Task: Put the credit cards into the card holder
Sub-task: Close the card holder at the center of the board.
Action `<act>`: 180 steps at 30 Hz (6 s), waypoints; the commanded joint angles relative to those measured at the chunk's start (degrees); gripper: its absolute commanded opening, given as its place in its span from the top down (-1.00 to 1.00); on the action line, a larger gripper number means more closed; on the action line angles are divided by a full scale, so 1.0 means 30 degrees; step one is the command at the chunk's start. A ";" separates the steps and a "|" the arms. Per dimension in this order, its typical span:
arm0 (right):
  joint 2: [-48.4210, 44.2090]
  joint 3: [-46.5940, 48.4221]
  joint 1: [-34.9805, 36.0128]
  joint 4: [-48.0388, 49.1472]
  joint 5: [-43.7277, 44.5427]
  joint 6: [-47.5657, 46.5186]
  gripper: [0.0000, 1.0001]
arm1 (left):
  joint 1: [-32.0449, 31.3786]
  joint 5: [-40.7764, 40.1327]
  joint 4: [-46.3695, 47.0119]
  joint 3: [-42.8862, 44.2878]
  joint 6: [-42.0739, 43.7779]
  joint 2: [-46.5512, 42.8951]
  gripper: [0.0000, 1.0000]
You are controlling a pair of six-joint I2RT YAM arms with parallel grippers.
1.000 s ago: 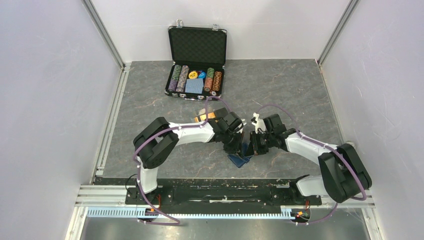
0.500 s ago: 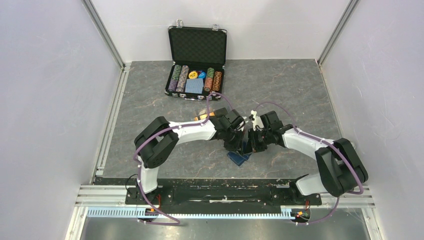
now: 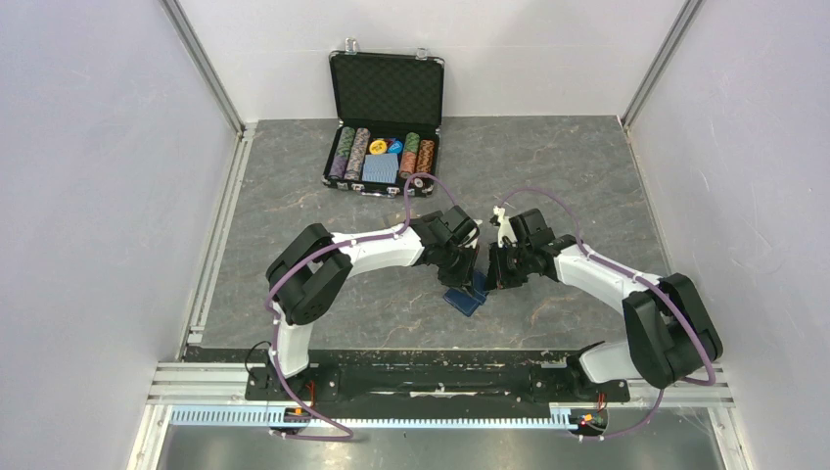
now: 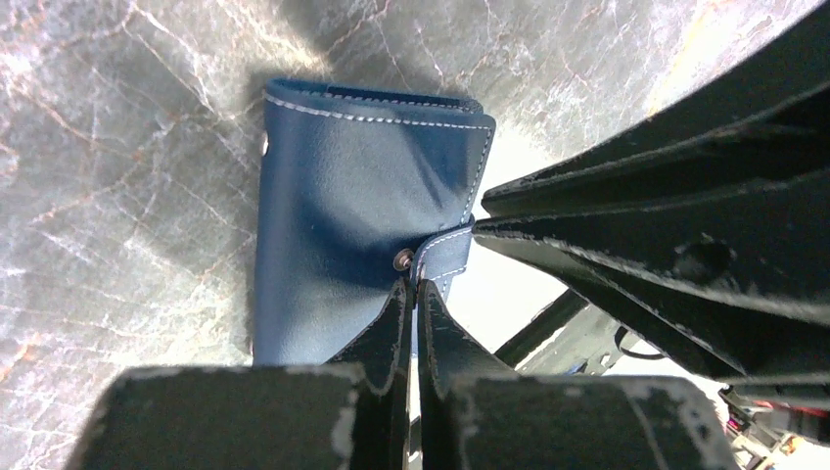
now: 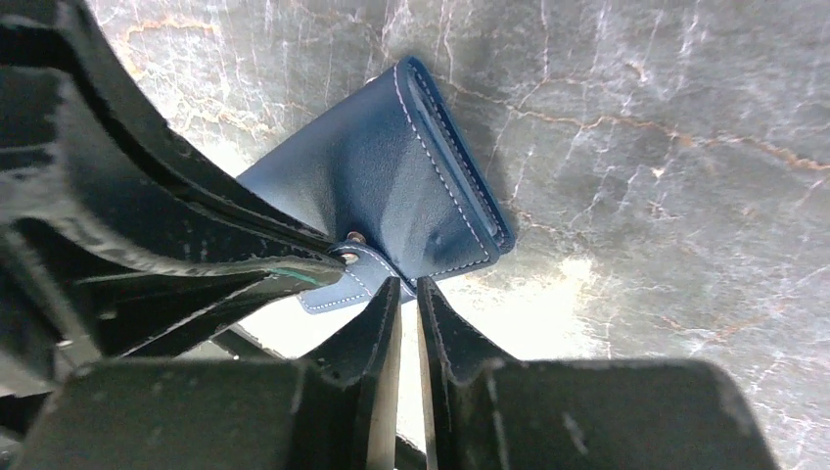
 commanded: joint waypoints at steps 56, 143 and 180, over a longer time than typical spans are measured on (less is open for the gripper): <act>0.2982 -0.0374 0.0701 0.2537 -0.1856 -0.0503 1.00 | 0.1216 -0.0513 -0.0332 -0.0142 0.1109 -0.0654 0.24; 0.2386 -0.0521 0.0735 0.1248 -0.0664 -0.1135 1.00 | 0.0700 0.1912 0.5002 -0.3952 -0.2772 -0.2190 0.96; 0.2189 0.0065 0.0749 0.0668 -0.0208 -0.1404 0.97 | 0.0541 0.1643 0.3913 -0.4386 -0.2770 -0.2359 0.95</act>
